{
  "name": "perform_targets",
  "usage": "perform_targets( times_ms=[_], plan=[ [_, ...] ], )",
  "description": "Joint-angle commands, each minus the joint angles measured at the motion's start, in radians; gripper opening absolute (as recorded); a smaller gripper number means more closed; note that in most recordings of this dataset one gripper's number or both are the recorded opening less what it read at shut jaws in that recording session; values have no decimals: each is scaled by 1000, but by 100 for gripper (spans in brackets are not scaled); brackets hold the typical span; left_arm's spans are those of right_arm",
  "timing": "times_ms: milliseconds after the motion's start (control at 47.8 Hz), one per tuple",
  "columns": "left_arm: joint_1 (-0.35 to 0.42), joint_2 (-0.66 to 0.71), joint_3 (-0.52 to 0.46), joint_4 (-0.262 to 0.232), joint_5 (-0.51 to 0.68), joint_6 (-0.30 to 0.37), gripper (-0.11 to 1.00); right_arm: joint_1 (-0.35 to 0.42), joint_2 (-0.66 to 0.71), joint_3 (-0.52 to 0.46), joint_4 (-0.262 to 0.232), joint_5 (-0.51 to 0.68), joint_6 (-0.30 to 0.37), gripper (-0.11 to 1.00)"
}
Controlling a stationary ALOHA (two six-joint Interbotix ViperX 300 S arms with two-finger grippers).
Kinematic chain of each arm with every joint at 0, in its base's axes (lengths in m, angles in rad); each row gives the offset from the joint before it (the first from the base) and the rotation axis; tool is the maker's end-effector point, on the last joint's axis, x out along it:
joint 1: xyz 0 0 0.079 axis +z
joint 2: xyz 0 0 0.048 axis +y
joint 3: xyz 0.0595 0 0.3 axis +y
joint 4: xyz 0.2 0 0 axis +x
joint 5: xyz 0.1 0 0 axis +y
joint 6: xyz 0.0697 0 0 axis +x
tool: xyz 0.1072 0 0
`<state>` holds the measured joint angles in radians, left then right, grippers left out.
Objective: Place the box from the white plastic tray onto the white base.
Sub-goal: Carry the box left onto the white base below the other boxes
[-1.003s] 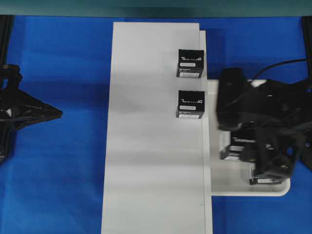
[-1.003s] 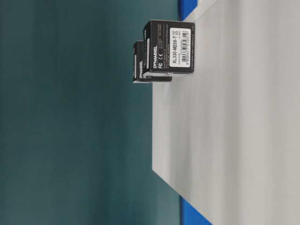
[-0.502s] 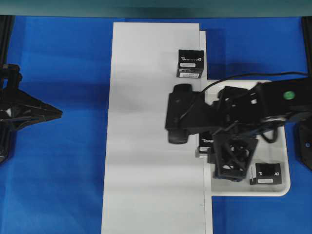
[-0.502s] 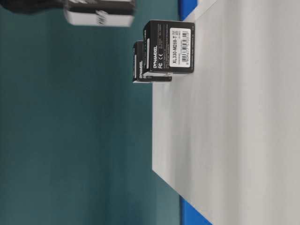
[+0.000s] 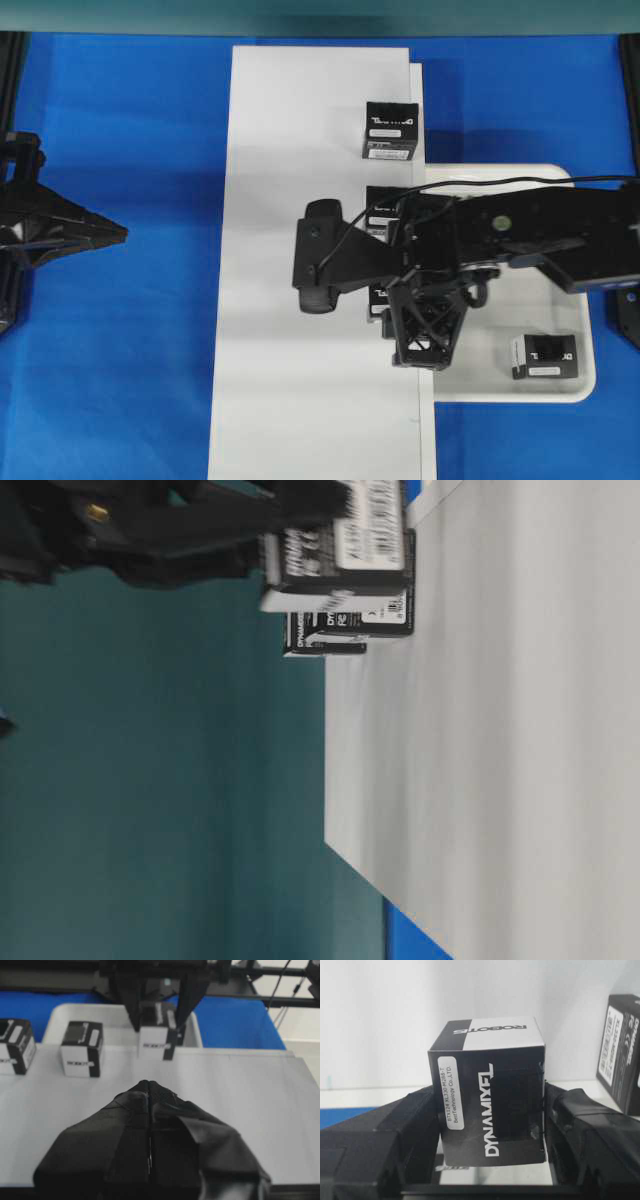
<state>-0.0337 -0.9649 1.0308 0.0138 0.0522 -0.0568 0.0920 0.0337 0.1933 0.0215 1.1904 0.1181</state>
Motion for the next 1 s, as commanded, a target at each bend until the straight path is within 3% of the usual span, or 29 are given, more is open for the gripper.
perform_targets(
  times_ms=[0, 982],
  plan=[
    [-2, 5, -28, 2, -5, 2, -7, -2, 28, -5, -5, -8, -2, 60],
    [-2, 2, -28, 2, -2, 0, -7, -15, 43, 72, -5, -126, 2, 60]
  ],
)
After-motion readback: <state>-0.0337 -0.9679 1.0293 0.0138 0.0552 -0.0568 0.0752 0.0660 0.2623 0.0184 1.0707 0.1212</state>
